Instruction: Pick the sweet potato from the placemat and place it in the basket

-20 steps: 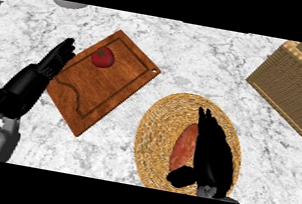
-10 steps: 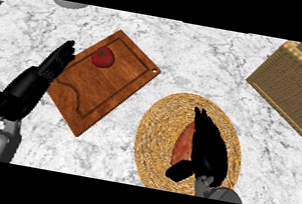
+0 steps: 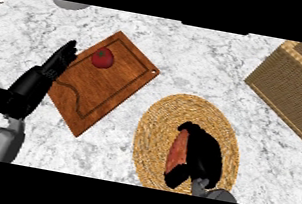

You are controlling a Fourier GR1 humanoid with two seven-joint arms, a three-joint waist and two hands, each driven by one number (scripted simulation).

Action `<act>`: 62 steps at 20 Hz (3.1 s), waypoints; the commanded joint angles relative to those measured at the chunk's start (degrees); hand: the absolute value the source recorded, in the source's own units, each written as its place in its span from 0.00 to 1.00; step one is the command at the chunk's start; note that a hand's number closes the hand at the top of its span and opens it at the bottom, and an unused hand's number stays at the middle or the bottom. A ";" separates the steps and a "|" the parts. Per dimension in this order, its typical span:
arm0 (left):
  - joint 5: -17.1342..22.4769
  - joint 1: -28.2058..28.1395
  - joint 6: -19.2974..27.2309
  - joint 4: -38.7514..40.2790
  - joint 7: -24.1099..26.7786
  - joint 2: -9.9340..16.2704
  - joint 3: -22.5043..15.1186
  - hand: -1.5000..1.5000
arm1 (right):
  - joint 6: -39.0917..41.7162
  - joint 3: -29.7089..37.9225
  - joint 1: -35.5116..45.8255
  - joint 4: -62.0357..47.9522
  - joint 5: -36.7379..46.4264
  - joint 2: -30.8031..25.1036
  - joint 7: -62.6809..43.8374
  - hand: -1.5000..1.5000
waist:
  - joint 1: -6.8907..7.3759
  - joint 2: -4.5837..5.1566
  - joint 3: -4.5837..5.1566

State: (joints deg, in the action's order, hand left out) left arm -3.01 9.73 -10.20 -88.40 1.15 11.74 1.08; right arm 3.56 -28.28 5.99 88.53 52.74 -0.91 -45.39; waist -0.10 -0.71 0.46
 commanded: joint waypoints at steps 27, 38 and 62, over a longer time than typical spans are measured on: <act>1.10 -2.49 0.63 -3.43 -2.45 0.92 3.36 0.50 | 5.38 -2.39 -13.72 21.48 -31.58 -48.04 82.00 1.00 | -4.76 0.62 -1.10; 1.86 -4.27 -0.52 -4.82 -2.03 1.74 3.84 0.50 | 18.37 24.48 -17.50 9.89 -60.53 -65.04 102.90 1.00 | -5.07 0.17 -0.75; -0.48 1.30 -2.01 -1.58 -1.06 -1.08 -1.03 0.50 | 36.23 36.56 8.06 -28.20 -90.68 -76.27 81.35 1.00 | 4.01 1.53 -0.53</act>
State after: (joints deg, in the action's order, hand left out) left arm -2.89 11.57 -12.14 -88.97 0.10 11.21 1.11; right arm 32.55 10.38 6.32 66.71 -36.32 -77.75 36.65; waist 2.55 0.69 -0.06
